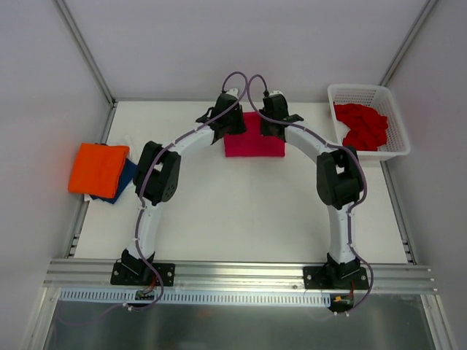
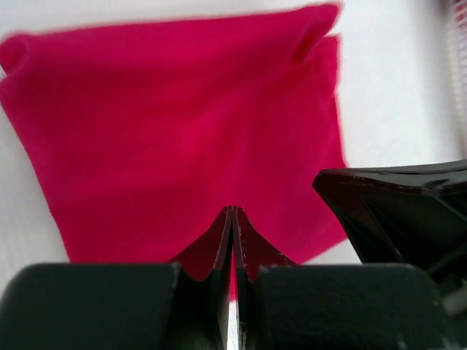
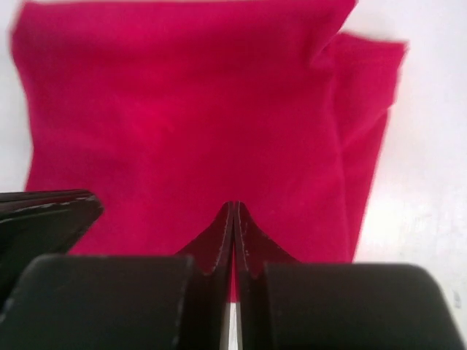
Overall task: Fold and stack the t-shirts
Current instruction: Fold the tshirt
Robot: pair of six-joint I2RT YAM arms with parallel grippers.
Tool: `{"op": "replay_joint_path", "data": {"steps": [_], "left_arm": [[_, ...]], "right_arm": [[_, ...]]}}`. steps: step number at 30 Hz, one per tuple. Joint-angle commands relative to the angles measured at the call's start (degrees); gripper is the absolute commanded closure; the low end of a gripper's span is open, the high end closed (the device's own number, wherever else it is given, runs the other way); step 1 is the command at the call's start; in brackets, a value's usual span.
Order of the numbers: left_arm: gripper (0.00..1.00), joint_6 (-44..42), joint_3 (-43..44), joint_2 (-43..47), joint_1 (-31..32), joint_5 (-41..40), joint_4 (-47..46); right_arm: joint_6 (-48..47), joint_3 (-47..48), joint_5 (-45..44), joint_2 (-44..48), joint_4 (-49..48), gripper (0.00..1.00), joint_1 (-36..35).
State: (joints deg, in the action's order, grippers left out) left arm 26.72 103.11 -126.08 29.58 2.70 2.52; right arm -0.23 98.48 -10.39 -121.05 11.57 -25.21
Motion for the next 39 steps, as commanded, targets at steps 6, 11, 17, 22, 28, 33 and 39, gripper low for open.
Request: {"op": "replay_joint_path", "data": {"steps": [6,11,17,22,28,33,39], "left_arm": [[1.00,3.60,0.88,-5.76,-0.32,4.86,3.89],[1.00,5.54,-10.70,-1.19,0.74,2.76,3.72],[1.00,6.24,-24.41,7.24,3.02,-1.64,1.26],[1.00,7.99,-36.47,16.03,5.13,-4.00,-4.26],[1.00,8.00,-44.31,24.03,8.38,-9.99,-6.30],[0.84,5.63,-42.82,32.99,8.39,-12.62,-5.25],[0.01,-0.52,-39.75,39.16,8.30,-19.56,-2.88]], "right_arm": [[4.62,6.39,6.17,-6.56,10.39,0.99,-0.01],[7.52,-2.83,7.05,-2.88,9.26,1.00,-0.80],[11.30,-19.42,6.35,5.29,5.05,0.99,-4.84],[14.55,-29.91,2.40,12.32,1.97,1.00,-10.99],[14.47,-34.94,-4.45,17.86,0.02,1.00,-16.01],[11.14,-32.03,-10.33,25.85,5.55,0.87,-16.54],[8.23,-32.29,-17.37,37.20,10.22,0.50,-16.62]]}}
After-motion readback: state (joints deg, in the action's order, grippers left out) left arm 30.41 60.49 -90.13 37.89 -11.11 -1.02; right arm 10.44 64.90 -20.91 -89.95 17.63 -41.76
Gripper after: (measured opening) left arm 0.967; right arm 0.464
